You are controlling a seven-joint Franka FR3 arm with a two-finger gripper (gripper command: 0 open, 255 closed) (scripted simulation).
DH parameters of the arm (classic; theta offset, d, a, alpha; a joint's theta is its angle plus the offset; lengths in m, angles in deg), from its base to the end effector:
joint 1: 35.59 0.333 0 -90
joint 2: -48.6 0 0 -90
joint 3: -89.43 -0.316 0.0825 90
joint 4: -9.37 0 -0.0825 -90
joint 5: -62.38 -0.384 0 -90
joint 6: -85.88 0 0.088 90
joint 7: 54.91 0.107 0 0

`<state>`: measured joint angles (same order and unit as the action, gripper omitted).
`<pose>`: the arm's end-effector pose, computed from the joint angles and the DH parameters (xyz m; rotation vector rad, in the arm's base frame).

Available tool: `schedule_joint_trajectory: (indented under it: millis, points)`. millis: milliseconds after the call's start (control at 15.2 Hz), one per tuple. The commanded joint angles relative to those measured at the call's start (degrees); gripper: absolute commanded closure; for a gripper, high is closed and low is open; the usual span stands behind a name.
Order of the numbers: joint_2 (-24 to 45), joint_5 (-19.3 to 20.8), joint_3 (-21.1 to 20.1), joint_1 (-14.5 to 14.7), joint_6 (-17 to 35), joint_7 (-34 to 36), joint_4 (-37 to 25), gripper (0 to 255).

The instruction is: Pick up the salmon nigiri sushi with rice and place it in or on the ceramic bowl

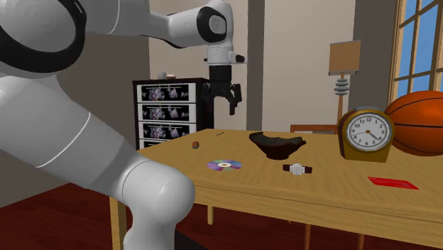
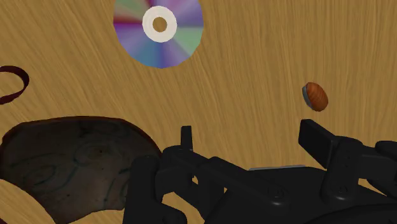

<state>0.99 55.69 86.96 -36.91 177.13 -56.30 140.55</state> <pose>0.2960 0.0237 0.6377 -3.0505 -0.0575 -0.2049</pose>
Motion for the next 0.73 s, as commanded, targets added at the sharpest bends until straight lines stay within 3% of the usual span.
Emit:
schedule_joint_trajectory:
  millis: [0,660]
  points:
    - [0.0,0.0,0.0,0.0,0.0,0.0,0.0,0]
    - [12.0,-0.5,-9.1,8.4,8.3,-7.4,-0.7,0]
